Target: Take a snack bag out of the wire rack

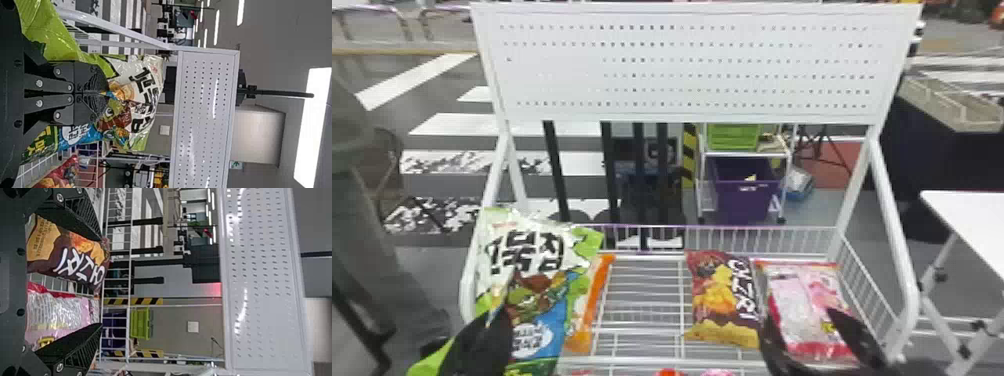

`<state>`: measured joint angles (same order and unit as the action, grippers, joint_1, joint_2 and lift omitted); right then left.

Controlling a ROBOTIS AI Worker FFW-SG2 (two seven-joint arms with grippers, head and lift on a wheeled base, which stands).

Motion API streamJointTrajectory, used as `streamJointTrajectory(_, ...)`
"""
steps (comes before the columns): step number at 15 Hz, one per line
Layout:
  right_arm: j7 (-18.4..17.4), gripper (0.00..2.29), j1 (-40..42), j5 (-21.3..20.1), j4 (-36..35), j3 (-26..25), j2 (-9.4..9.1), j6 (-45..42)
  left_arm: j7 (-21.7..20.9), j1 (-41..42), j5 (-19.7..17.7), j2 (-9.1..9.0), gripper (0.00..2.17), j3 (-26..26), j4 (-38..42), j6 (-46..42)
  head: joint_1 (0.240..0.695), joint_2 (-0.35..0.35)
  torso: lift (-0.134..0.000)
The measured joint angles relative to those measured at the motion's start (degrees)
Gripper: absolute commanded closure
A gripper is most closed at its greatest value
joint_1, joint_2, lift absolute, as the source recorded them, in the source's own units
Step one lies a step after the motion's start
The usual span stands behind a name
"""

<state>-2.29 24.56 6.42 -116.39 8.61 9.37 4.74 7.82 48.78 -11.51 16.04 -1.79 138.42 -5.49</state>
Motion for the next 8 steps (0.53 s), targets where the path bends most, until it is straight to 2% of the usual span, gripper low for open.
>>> streamJointTrajectory(3,-0.77,0.13,-12.65,1.77,9.1,4.67,-0.55,9.78,0.0,0.08,0.0,0.04,2.11,0.23,-0.08,0.17,0.499,0.0,0.0)
streamJointTrajectory(6,-0.7,0.13,-21.25,3.88,16.32,6.84,-1.86,14.99,0.0,0.08,-0.13,0.11,2.11,0.44,-0.17,0.34,0.499,0.0,0.0)
streamJointTrajectory(7,-0.69,0.17,-22.99,4.22,17.83,7.4,-2.06,16.13,0.0,0.03,-0.2,0.12,2.11,0.52,-0.25,0.35,0.499,0.0,0.0)
streamJointTrajectory(8,-0.69,0.33,-24.5,4.35,19.27,7.94,-2.17,17.21,0.0,-0.08,-0.26,0.13,2.11,0.6,-0.38,0.35,0.499,0.0,0.0)
